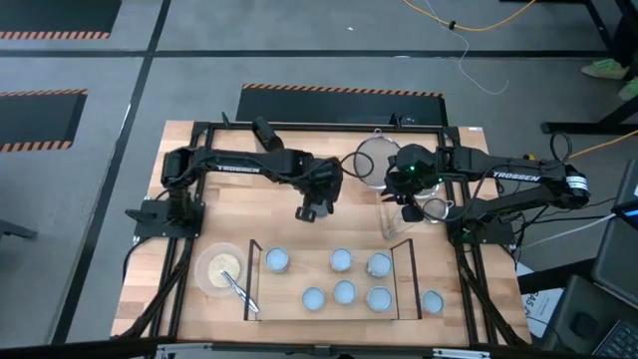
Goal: Pick and place cans onto a shelf
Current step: Put the tuna can on the shelf
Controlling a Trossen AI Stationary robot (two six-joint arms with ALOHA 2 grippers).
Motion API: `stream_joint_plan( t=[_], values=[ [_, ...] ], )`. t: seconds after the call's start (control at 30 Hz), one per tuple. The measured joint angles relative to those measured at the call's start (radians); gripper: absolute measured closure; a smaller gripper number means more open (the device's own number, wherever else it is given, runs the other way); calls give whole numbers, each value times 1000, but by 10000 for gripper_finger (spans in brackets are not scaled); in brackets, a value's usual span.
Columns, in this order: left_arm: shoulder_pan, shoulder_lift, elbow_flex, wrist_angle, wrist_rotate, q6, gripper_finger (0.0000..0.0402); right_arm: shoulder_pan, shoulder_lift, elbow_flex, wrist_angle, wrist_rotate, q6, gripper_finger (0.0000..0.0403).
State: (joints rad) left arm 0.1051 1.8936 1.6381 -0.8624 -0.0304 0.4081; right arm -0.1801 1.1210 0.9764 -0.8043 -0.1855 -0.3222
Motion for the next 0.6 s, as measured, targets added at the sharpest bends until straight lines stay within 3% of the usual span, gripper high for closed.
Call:
stream_joint_plan(
  t=[0.27, 0.6],
  values=[
    [1, 44, -1, -116, 86, 164, 401, 0, 0, 0, 0, 0, 0, 320],
    [-21, 104, -1, -60, 120, 355, 401, 0, 0, 0, 10, 0, -3, 320]
  ],
)
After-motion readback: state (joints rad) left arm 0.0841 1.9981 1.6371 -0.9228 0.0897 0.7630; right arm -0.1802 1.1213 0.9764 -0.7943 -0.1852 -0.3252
